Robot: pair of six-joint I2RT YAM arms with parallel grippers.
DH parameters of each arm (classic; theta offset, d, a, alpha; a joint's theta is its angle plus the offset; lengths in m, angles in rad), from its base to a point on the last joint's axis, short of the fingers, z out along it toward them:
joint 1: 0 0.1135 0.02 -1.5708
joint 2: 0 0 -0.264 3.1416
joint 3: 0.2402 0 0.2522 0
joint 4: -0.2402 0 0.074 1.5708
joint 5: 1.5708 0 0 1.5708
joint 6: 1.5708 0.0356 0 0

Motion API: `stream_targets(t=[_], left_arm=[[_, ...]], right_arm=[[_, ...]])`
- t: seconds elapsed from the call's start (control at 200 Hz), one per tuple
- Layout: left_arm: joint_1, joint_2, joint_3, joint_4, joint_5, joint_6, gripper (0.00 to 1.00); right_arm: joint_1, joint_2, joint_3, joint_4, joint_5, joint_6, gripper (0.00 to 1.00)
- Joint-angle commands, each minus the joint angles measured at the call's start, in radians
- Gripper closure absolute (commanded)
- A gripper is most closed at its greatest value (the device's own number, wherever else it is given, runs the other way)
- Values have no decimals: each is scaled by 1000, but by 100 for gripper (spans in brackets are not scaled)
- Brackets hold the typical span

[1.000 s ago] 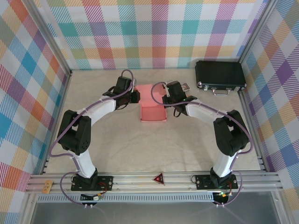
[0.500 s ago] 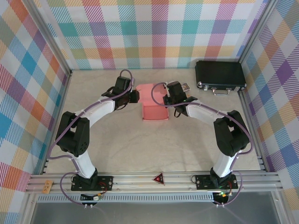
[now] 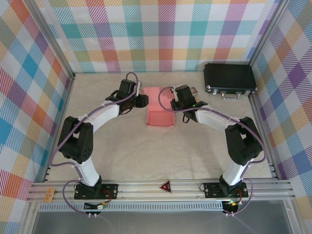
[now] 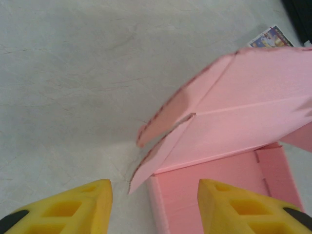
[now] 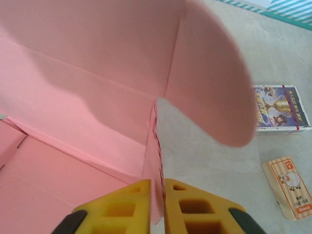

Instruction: Fold the paper box

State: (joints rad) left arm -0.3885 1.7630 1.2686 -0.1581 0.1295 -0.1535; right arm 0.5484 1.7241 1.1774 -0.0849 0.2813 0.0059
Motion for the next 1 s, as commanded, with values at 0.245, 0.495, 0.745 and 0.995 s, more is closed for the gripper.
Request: stream_targets(t=[0.245,0.495,0.745,0.995], left_arm=[[37,37,78,-47,113,69,51],[52,29,81,-64,101,98,50],[70,5,91,-83,100,147,40],[114,107,221,-215,251,204,35]], right_arm=[[-25,14,90,-103,-109,-20,83],[-48,2,125,-171,-171,-6,71],[-83,-13,175,-278,-269,-1,55],[-130,42,261,-397,-403,-12,49]])
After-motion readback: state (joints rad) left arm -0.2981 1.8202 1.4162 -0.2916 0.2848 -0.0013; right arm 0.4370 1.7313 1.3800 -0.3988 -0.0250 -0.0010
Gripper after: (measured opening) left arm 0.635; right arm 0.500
